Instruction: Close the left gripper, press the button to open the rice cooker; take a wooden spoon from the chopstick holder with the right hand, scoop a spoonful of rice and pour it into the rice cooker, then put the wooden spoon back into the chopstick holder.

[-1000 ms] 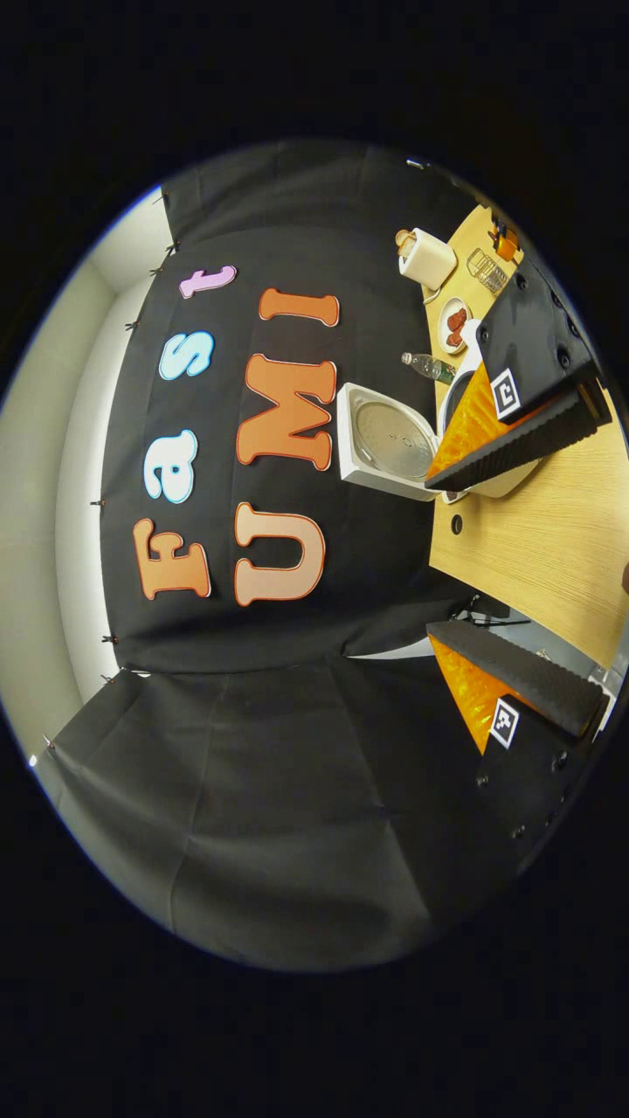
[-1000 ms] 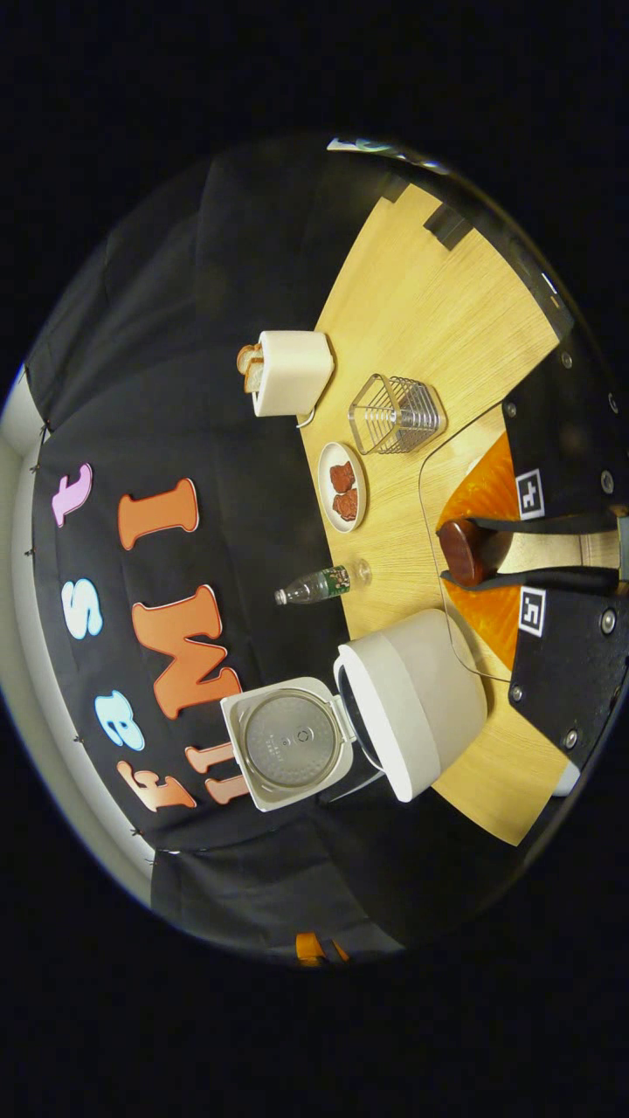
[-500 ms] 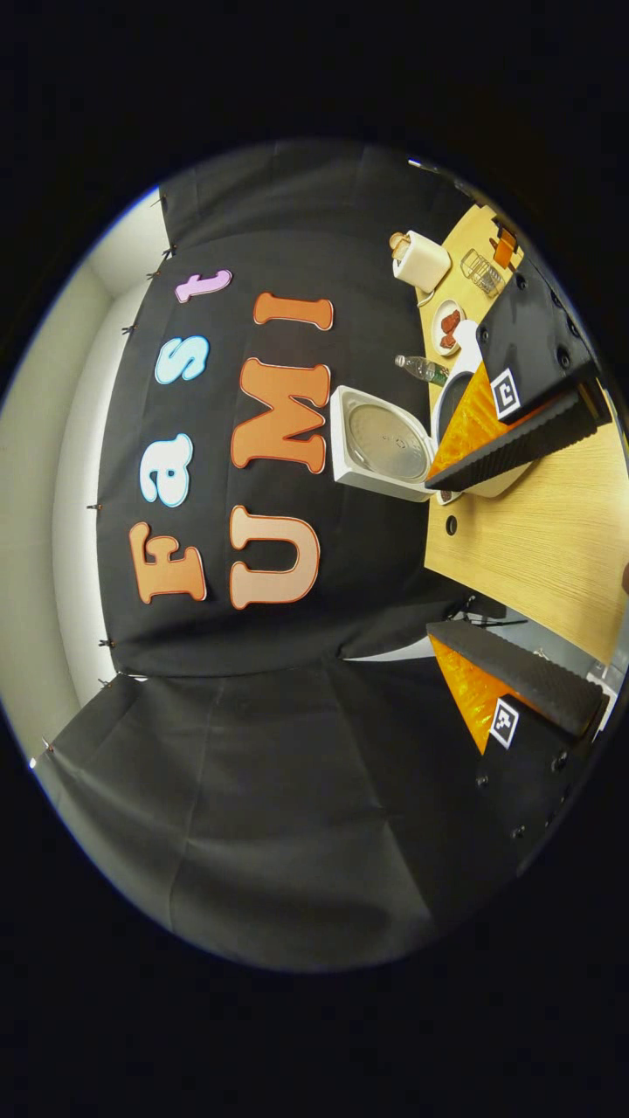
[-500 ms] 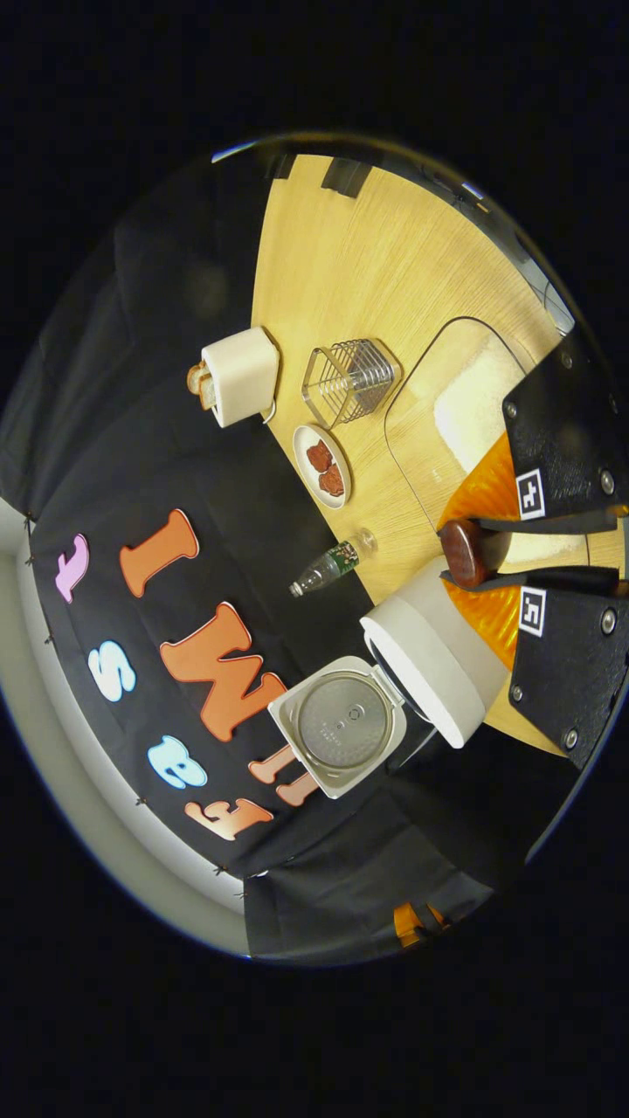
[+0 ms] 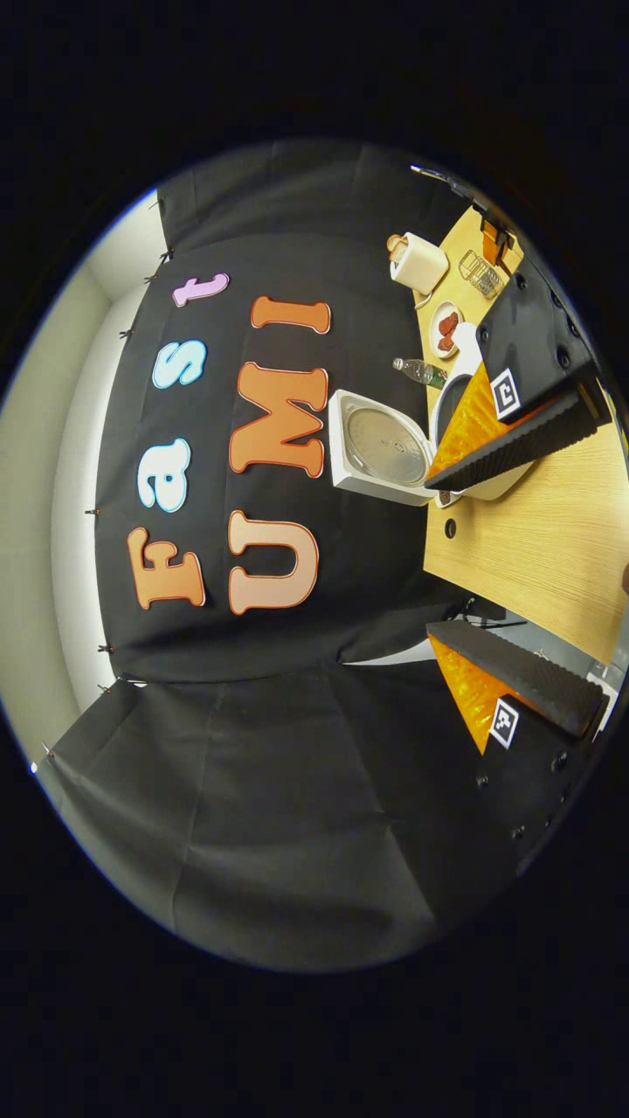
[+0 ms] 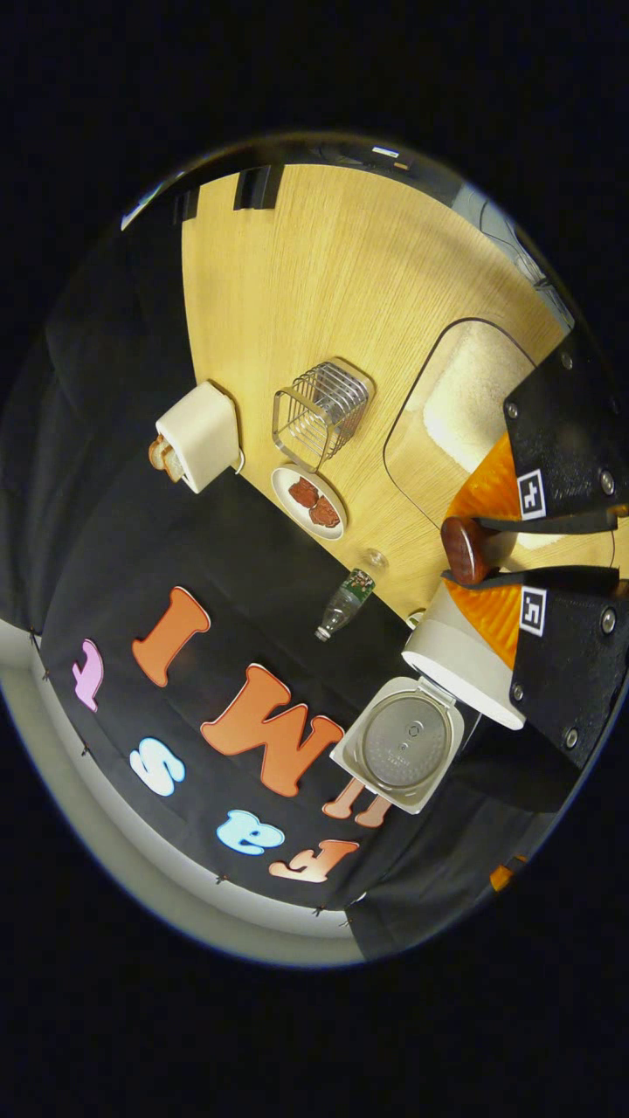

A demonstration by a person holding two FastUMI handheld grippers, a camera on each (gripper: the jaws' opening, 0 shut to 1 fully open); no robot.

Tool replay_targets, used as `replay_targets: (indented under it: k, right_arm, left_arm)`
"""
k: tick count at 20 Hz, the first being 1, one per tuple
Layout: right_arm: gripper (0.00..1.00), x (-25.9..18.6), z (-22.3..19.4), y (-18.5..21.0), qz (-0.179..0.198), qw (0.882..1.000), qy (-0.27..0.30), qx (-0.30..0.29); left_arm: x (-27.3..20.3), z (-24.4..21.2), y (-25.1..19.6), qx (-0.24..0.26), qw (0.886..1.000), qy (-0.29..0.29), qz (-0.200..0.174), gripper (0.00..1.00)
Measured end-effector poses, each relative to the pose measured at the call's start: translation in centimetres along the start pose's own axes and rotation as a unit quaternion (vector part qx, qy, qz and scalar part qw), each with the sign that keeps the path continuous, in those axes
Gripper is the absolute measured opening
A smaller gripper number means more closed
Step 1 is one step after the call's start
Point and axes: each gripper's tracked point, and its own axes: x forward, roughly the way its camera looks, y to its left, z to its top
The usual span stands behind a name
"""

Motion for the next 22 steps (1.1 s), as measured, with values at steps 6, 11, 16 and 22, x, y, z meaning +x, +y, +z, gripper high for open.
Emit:
replay_targets:
  k: [6, 11, 16, 22]
  right_arm:
    - [0.14, 0.5, 0.0, -0.3, 0.021, 0.996, 0.028, 0.088]
    - [0.13, 0.4, -0.3, -2.3, 0.021, 0.981, 0.036, 0.188]
    - [0.13, -0.6, 0.8, -3.7, 0.014, 0.971, 0.034, 0.236]
    - [0.13, -1.7, 3.7, -2.9, 0.029, 0.963, 0.017, 0.267]
  left_arm:
    - [-0.5, 0.8, -0.2, -0.011, 1.000, -0.012, -0.004, 1.00]
    - [-0.7, 0.8, 0.2, -0.016, 1.000, -0.012, 0.002, 1.00]
    - [-1.0, 1.2, 0.3, -0.022, 1.000, -0.017, 0.007, 1.00]
    - [-1.3, 1.9, -0.4, -0.008, 1.000, -0.026, 0.009, 1.00]
